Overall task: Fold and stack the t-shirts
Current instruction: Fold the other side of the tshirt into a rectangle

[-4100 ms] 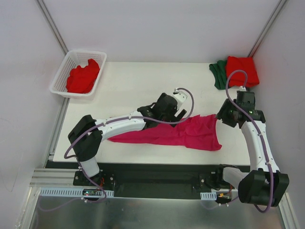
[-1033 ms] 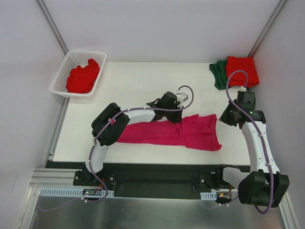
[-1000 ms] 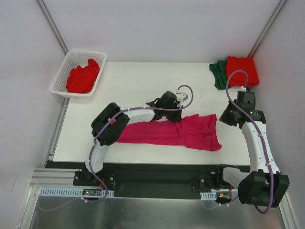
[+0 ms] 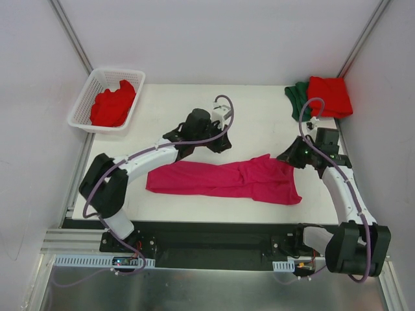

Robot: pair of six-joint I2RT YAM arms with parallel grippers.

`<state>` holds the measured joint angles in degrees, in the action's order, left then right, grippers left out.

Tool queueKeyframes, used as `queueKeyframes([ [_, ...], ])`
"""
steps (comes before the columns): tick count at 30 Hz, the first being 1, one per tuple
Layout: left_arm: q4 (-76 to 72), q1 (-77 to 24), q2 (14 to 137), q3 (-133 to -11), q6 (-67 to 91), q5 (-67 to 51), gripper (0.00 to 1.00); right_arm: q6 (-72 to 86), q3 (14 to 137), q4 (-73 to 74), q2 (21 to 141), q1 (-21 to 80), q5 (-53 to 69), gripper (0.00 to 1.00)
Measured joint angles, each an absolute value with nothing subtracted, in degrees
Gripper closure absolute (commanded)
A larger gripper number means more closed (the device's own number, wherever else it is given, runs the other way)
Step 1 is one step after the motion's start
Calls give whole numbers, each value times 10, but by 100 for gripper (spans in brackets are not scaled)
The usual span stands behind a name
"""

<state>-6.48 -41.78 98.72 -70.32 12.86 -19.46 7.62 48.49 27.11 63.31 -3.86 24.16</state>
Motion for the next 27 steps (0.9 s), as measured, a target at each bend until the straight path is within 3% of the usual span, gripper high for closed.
queueKeyframes([
  [6, -67, -396, 900, -639, 131, -189, 100, 132, 418, 139, 698, -6, 351, 99],
  [13, -64, -393, 889, -600, 134, -189, 100, 218, 376, -40, 774, 46, 426, 99],
  [27, -59, -387, 878, -591, 135, -188, 100, 309, 368, -260, 985, 51, 469, 99],
])
